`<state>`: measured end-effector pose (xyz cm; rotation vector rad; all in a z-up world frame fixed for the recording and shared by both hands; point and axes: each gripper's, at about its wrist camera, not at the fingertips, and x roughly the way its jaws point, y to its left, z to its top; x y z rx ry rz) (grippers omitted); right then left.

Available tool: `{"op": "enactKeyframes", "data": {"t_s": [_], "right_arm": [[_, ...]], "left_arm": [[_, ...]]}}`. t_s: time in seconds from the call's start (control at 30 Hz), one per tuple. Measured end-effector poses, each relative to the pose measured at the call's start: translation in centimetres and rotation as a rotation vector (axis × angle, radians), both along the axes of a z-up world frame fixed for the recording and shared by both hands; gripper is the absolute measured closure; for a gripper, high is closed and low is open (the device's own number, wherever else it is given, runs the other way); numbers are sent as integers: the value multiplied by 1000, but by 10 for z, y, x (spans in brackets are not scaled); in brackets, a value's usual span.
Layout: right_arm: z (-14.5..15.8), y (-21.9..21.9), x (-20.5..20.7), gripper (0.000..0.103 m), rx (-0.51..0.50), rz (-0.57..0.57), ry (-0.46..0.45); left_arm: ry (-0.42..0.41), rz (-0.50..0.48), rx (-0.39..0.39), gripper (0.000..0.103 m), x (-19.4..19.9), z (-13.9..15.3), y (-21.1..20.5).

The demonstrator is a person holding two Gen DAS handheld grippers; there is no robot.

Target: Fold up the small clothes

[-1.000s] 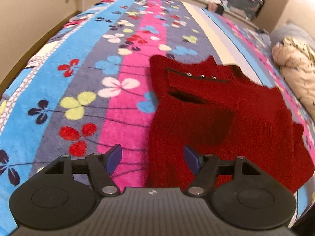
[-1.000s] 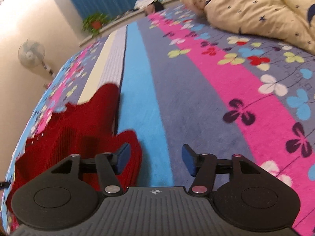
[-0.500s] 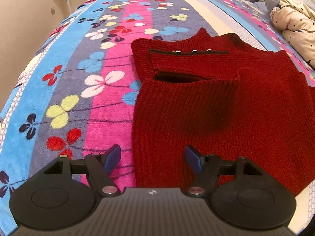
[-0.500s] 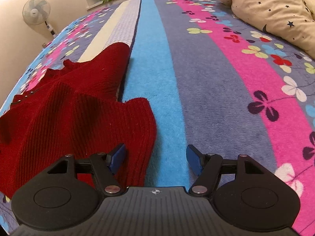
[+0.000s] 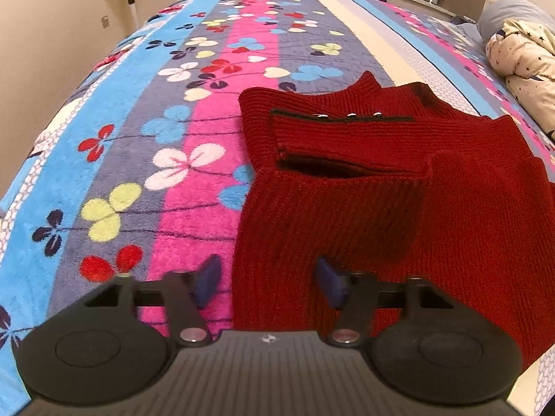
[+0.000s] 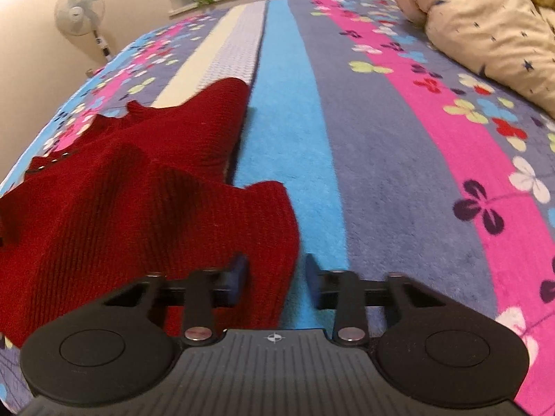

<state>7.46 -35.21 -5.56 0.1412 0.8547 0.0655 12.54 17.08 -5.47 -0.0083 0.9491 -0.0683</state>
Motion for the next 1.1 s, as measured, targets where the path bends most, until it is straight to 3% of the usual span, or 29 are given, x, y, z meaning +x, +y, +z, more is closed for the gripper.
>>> {"op": "enactKeyframes", "data": {"t_s": [0.07, 0.13, 0.37, 0.5, 0.67, 0.73, 0.77, 0.9, 0.97, 1.03, 1.1], "right_arm": [[6, 5, -4, 92, -29, 23, -42], [16, 11, -10, 93, -48, 42, -102], [67, 7, -39, 96, -16, 37, -422], [77, -2, -33, 97, -31, -35, -515], [83, -4, -18, 98, -45, -121, -624], [79, 3, -5, 98, -73, -131, -618], [73, 5, 9, 98, -83, -130, -573], [28, 10, 66, 98, -114, -126, -235], [12, 10, 81, 98, -119, -151, -140], [20, 13, 80, 98, -119, -157, -203], [36, 16, 73, 98, -118, -151, -335]], "left_arm": [[-16, -1, 11, 81, -1, 1, -1], [-50, -7, 32, 90, -6, 7, -2], [-254, -15, -18, 92, -37, 48, 13], [-395, 25, -41, 92, -41, 68, 25], [-544, 54, 8, 92, -34, 83, 25], [-545, 63, 36, 92, -24, 80, 22], [-504, 71, 44, 92, -16, 75, 22], [-198, 90, 73, 92, 30, 31, 20], [-122, 109, 65, 92, 41, 18, 20], [-189, 110, 47, 92, 39, 27, 25], [-281, 109, 8, 92, 35, 42, 29]]}}
